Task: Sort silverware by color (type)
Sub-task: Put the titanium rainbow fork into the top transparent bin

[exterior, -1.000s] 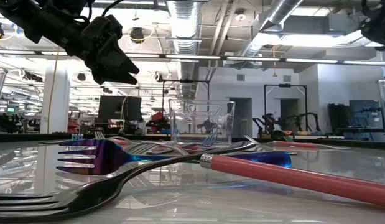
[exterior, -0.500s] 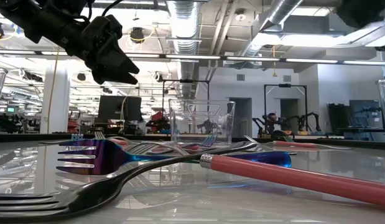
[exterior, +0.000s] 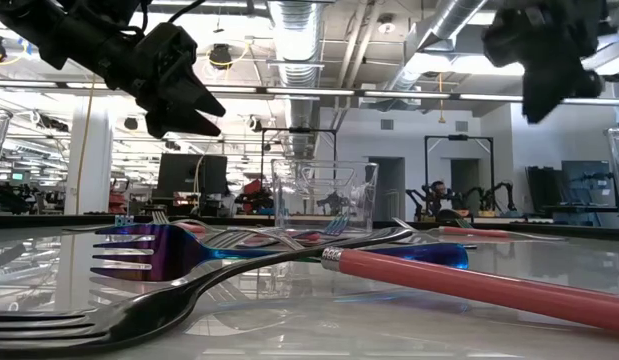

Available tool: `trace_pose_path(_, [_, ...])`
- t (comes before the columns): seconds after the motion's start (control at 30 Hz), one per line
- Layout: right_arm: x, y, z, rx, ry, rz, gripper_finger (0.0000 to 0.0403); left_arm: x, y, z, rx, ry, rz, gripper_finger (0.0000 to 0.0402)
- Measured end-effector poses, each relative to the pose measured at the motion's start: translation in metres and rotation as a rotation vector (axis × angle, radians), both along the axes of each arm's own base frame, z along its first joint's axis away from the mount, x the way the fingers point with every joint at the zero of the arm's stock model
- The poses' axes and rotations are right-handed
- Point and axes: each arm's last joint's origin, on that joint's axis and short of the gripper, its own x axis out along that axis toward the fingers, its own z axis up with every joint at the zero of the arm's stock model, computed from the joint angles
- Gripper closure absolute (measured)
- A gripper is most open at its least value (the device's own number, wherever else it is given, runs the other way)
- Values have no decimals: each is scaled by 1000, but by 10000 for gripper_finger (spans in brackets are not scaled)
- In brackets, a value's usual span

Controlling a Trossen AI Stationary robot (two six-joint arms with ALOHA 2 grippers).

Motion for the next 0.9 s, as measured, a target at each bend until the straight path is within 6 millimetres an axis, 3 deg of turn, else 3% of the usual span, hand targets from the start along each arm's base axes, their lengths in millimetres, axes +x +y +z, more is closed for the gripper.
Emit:
trace_pose_path(0.1, [1,1,-10,-22,40,34,386,0,0,0,-10,-4,19,152])
trace_pose_path(0.43, [-11,24,-38,-9,125,67,389,0,1,0,-53,-18,49,152])
trace_pose_path(0.8, [-14,49,-37,71,83,97,387,0,1,0,-47,-17,63,152])
trace_pose_path(0.9, [-12,48,-34,49,56,80,386,0,1,0,-32,-12,57,152])
